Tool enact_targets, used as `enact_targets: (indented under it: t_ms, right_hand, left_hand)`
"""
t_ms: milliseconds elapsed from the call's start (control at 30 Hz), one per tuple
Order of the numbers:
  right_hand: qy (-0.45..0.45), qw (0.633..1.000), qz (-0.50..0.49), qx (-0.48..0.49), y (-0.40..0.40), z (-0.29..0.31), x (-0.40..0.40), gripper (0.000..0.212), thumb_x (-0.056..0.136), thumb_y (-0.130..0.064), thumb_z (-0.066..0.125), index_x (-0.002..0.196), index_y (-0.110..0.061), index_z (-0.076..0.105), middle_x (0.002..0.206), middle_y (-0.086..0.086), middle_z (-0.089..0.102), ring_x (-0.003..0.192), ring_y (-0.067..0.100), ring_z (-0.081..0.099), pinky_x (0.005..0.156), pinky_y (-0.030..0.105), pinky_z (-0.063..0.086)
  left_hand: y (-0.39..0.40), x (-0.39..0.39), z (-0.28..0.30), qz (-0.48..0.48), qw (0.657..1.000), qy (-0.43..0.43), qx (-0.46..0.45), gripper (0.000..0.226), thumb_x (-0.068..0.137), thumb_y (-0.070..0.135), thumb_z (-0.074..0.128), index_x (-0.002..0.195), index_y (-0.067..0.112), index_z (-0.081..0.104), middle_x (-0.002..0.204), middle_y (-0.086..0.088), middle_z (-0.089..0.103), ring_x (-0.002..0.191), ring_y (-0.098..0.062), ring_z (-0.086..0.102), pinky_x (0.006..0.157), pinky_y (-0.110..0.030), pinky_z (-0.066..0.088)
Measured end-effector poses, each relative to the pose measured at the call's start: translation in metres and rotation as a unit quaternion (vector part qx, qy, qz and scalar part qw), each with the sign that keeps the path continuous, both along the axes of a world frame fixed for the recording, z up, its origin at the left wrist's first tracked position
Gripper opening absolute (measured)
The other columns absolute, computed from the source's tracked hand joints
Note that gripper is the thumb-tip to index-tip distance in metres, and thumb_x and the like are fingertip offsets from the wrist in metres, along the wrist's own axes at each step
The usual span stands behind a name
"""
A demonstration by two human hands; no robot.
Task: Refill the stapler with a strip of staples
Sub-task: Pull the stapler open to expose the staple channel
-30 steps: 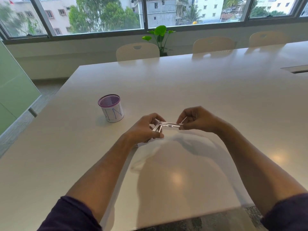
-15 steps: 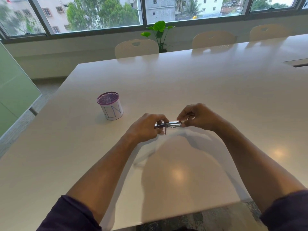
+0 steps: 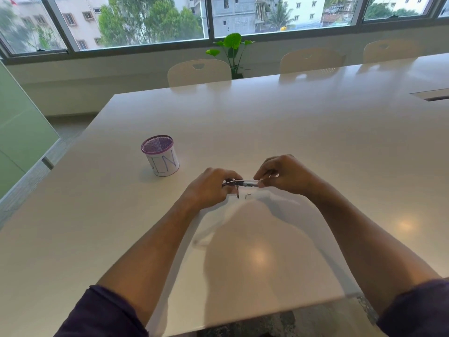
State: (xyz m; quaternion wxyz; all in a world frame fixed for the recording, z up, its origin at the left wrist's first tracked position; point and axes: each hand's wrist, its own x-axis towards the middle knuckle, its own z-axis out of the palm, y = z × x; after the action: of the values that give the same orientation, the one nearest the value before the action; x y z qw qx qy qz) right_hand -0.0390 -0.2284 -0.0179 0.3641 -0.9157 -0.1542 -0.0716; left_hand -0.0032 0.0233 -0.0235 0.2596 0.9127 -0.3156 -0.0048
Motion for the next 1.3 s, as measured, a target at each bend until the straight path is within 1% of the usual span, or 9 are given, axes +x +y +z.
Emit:
enact_targets:
  t_ms: [233,467,533,633,733,867,1067,1200,1300]
  right_hand:
    - [0.086,0.975,-0.053,0.197,-0.011,-0.004,0.011,0.004,0.083,-0.009,0.084,0.086,-0.011,0.083,0.072,0.006,0.08,0.065,0.013,0.074,0.063,0.021,0.058]
    - [0.194,0.929,-0.112,0.294,-0.009,-0.018,0.017,0.015,0.1,-0.015,0.067,0.095,-0.004,0.077,0.09,0.019,0.075,0.07,0.021,0.079,0.064,0.025,0.065]
    - [0.181,0.939,-0.086,0.278,-0.009,-0.019,0.015,0.014,0.095,-0.02,0.074,0.096,-0.007,0.078,0.09,0.016,0.077,0.073,0.018,0.078,0.068,0.025,0.064]
    - [0.127,0.976,-0.069,0.163,-0.01,-0.021,0.013,0.021,0.078,-0.018,0.09,0.096,-0.014,0.081,0.078,0.003,0.074,0.069,0.012,0.069,0.07,0.024,0.059]
    - [0.058,0.993,-0.093,0.044,-0.007,-0.022,0.016,0.018,0.074,-0.023,0.091,0.09,-0.027,0.083,0.067,-0.011,0.071,0.06,-0.002,0.058,0.063,0.015,0.045]
    - [0.006,0.996,-0.063,-0.058,-0.005,-0.023,0.015,0.014,0.077,-0.023,0.089,0.089,-0.025,0.084,0.071,-0.016,0.071,0.067,-0.016,0.061,0.067,0.01,0.042]
    - [-0.026,0.995,-0.039,-0.092,0.001,-0.023,0.012,0.013,0.08,-0.018,0.085,0.094,-0.019,0.084,0.089,-0.007,0.074,0.073,0.007,0.066,0.078,0.031,0.057]
    - [-0.091,0.992,-0.016,-0.09,0.006,-0.017,0.005,0.014,0.081,-0.015,0.082,0.091,-0.024,0.083,0.086,-0.015,0.066,0.074,0.007,0.066,0.069,0.022,0.052]
    - [-0.09,0.989,0.061,-0.097,0.014,-0.013,0.003,0.017,0.08,-0.007,0.079,0.084,-0.022,0.085,0.077,-0.013,0.066,0.065,0.008,0.064,0.066,0.019,0.049]
  left_hand:
    - [-0.006,0.0,0.001,0.007,0.999,-0.022,-0.026,0.03,0.093,0.011,0.076,0.121,0.021,0.075,0.11,-0.002,0.069,0.095,-0.02,0.066,0.089,-0.036,0.059]
    - [-0.016,0.001,0.0,0.004,0.999,-0.039,0.01,0.02,0.092,0.019,0.076,0.11,0.009,0.081,0.101,-0.005,0.067,0.09,-0.026,0.066,0.086,-0.038,0.055]
    - [-0.014,0.002,-0.003,0.012,0.999,-0.035,0.016,0.02,0.092,0.019,0.076,0.107,0.007,0.082,0.097,-0.003,0.065,0.091,-0.027,0.066,0.085,-0.036,0.054]
    - [-0.012,0.002,-0.006,0.025,0.999,-0.03,0.023,0.019,0.092,0.019,0.075,0.106,0.008,0.082,0.094,0.002,0.061,0.092,-0.027,0.067,0.085,-0.034,0.053]
    - [-0.012,0.003,-0.008,0.034,0.999,-0.024,0.022,0.019,0.092,0.018,0.074,0.108,0.011,0.083,0.099,-0.001,0.068,0.096,-0.026,0.068,0.088,-0.033,0.054]
    - [-0.014,0.003,-0.01,0.055,0.997,-0.044,0.029,0.021,0.091,0.025,0.076,0.109,0.017,0.084,0.107,-0.003,0.078,0.106,-0.028,0.066,0.099,-0.041,0.05]
    - [-0.014,-0.001,-0.012,0.069,0.996,-0.055,0.001,0.021,0.088,0.026,0.079,0.108,0.019,0.083,0.106,0.001,0.077,0.096,-0.024,0.07,0.097,-0.039,0.051]
    - [-0.015,-0.009,-0.009,0.06,0.988,-0.124,-0.065,0.017,0.086,0.026,0.08,0.1,0.019,0.077,0.095,0.004,0.07,0.077,-0.015,0.058,0.084,-0.038,0.055]
    - [-0.018,-0.016,-0.005,0.04,0.991,-0.107,-0.061,0.012,0.088,0.029,0.078,0.09,0.017,0.078,0.088,0.005,0.072,0.073,-0.017,0.062,0.074,-0.038,0.058]
